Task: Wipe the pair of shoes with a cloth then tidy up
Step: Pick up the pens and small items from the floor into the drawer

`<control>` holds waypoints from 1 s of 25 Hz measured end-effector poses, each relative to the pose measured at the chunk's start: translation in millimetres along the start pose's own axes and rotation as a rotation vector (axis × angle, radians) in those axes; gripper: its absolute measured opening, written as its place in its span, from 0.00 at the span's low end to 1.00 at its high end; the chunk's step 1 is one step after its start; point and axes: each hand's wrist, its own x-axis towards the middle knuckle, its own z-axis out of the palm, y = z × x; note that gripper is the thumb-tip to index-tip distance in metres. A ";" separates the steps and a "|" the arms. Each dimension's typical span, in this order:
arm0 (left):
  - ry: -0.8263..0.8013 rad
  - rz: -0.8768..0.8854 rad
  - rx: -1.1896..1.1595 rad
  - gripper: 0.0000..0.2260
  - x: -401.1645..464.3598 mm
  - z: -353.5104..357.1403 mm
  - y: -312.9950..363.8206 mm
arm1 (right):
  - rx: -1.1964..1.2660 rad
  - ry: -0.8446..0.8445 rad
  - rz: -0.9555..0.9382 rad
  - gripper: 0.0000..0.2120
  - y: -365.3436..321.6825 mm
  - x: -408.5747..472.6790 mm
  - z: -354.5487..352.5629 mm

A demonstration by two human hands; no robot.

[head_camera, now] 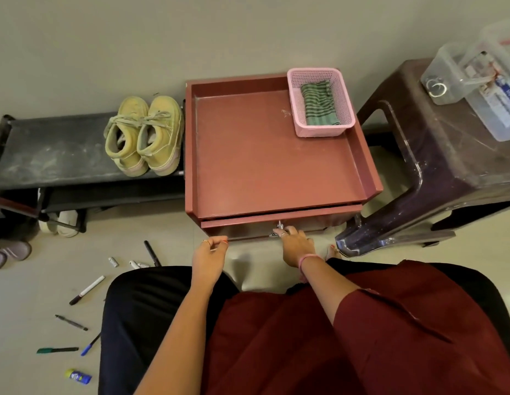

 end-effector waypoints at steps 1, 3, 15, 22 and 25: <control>0.003 0.039 0.069 0.09 1.1 0.6 -0.2 | -0.017 0.010 -0.007 0.34 0.7 -3.6 2.8; 0.023 0.150 0.221 0.11 4.8 2.2 -5.7 | -0.042 0.011 -0.012 0.33 2.0 -13.0 9.1; -0.207 0.270 0.800 0.18 -15.3 21.8 -2.2 | 0.175 0.581 -0.093 0.17 33.8 -71.2 -16.2; -0.253 0.224 0.905 0.17 -11.0 15.0 -13.7 | 0.127 0.169 -0.089 0.31 70.3 -73.3 -12.1; -0.163 0.194 0.852 0.14 -5.0 1.1 -21.1 | 0.188 0.144 -0.031 0.28 69.8 -71.9 -19.1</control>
